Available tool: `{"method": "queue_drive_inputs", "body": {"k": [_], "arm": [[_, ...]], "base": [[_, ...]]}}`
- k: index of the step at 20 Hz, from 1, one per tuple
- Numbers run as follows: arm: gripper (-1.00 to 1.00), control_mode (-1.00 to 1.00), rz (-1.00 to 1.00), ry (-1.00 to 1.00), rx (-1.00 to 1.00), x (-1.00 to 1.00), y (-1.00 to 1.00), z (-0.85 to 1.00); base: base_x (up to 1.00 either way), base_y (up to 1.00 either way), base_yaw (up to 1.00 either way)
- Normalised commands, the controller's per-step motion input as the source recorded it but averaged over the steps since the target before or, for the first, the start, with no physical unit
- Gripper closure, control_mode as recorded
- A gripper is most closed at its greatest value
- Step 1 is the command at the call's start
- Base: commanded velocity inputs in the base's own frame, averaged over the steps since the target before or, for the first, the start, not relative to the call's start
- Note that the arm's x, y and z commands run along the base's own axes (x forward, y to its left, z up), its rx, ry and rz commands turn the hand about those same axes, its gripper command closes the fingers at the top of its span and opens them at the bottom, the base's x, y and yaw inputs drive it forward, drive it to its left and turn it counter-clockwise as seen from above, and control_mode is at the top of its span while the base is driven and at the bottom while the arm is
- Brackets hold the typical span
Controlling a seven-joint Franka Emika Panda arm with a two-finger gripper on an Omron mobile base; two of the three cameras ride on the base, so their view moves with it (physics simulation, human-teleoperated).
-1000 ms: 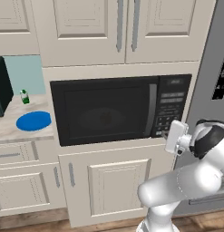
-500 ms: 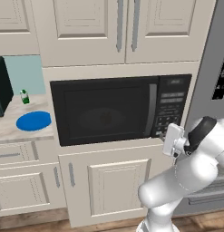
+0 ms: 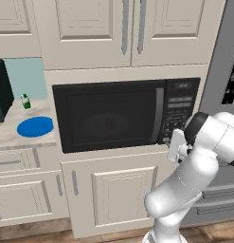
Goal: Pick the hotdog bun from the counter and place it in the microwave. Then turn on the microwave.
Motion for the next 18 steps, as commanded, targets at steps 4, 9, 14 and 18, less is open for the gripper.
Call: {"method": "queue_drive_inputs", "body": {"k": [4, 9, 14, 18], "arm": [[1.0, -1.0, -0.08, 0.07, 0.0, 0.22, -0.08, -0.1], [1.0, -1.0, -0.07, 0.07, 0.0, 0.24, -0.1, -0.11], [1.0, -1.0, -0.07, 0.04, 0.0, 0.29, -0.09, -0.02], [1.0, -1.0, -0.06, 0.01, 0.0, 0.24, -0.06, 0.0]], "base": [[0.0, 0.0, 0.0], [0.0, 0.0, 0.0], [0.0, 0.0, 0.0], [0.0, 0.0, 0.0]]}}
